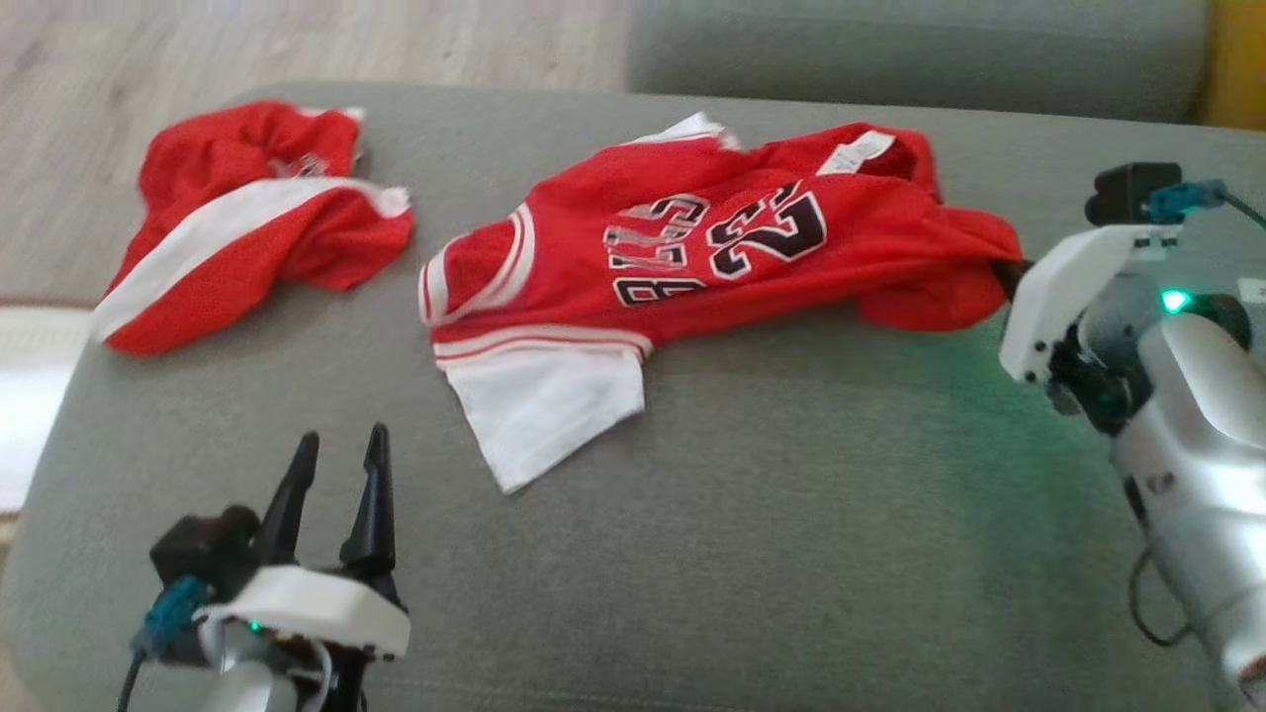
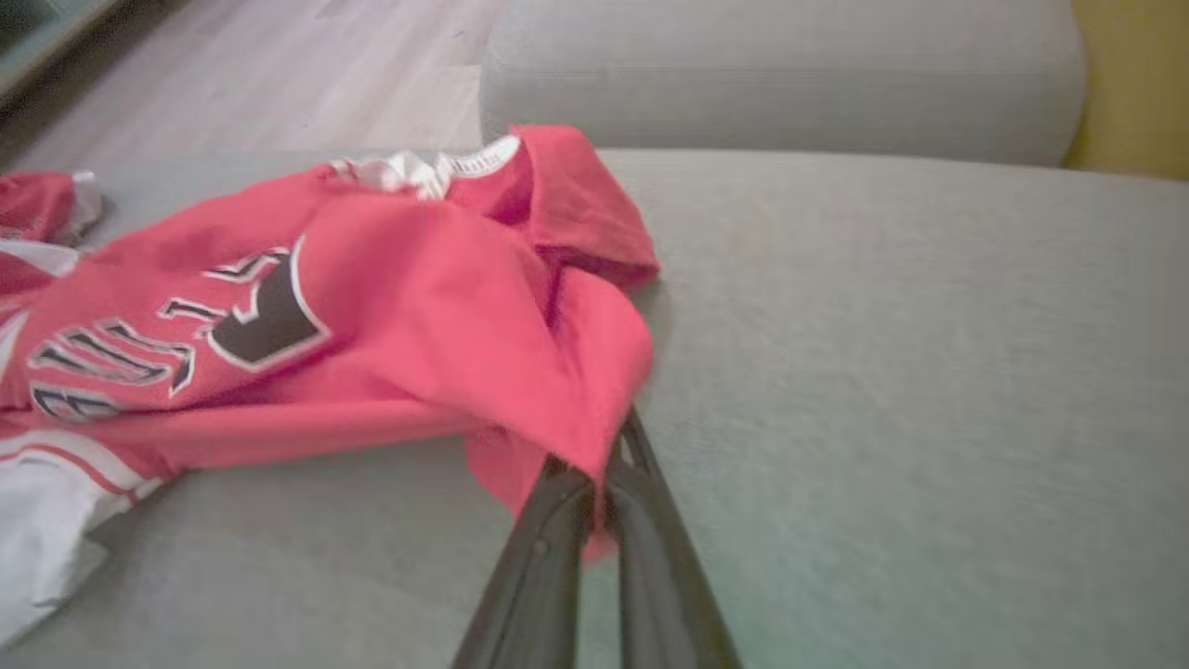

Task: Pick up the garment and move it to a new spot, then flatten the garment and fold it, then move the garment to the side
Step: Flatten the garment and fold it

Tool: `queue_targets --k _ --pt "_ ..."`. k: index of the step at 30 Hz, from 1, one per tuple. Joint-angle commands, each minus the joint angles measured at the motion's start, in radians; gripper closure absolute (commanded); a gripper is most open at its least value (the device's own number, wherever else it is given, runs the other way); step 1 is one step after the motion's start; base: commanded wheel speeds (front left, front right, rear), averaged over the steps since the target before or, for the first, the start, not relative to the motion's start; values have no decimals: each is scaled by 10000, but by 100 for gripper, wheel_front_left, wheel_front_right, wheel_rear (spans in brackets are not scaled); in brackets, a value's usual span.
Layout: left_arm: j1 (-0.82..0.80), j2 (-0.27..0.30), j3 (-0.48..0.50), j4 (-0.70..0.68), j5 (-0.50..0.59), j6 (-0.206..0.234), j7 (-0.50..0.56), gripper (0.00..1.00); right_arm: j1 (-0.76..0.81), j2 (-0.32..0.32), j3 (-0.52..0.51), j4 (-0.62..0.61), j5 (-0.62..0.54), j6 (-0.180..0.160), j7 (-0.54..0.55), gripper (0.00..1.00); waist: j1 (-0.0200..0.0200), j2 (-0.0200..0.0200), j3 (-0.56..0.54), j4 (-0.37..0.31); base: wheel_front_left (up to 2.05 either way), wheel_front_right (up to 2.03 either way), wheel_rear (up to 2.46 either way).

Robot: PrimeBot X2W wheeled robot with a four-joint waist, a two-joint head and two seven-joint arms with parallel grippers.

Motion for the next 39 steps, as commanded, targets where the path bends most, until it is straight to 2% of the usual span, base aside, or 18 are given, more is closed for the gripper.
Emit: queue_targets --k 1,6,11,12,13,14,17,22,25,31,34,39 --pt "-242 122 431 -284 84 -14 -122 0 16 -118 166 -372 -10 -7 55 100 0 0 -286 -380 0 0 0" --pt "-66 140 408 -337 121 16 -122 0 518 -1357 1345 -1904 -193 -7 1279 100 0 0 -459 -909 0 0 0" --pt "-107 191 356 -371 103 14 -55 0 1086 -2658 2590 -3634 -373 -7 2646 100 0 0 -432 -1081 0 0 0" --pt "-132 191 333 -372 101 8 -39 0 1215 -2816 2753 -3884 -380 -7 2839 80 0 0 -394 -1073 0 0 0" --pt "-147 171 294 -384 114 12 -39 0 1359 -2909 2864 -4033 -299 -7 3042 53 0 0 -350 -1050 0 0 0" --pt "-163 152 263 -397 119 12 -40 0 1497 -2956 2946 -4119 -218 -7 3247 0 0 0 -300 -1022 0 0 0" --pt "-223 136 235 -370 94 13 -37 0 1782 -2890 3167 -4270 -149 -7 3493 0 0 0 -171 -940 0 0 0" --pt "-303 230 269 -292 63 25 -30 0 2016 -2599 2966 -4581 180 -7 3086 0 0 0 -100 -952 0 0 0" --pt "-302 283 318 -313 51 71 -35 0 2124 -2522 2143 -4962 383 -7 2398 0 0 0 -155 -1058 0 0 0" --pt "-200 345 414 -456 15 171 -50 0 3097 -1990 -215 -6134 644 -7 944 0 0 0 -263 -1333 0 0 0" --pt "-173 381 453 -554 4 208 -56 0 3889 -1229 -1725 -6733 349 -7 -145 0 0 0 -215 -1438 0 0 0" --pt "-191 402 470 -657 -4 249 -65 0 5506 802 -3617 -7466 -43 -7 -1411 0 0 0 -108 -1534 0 0 0"
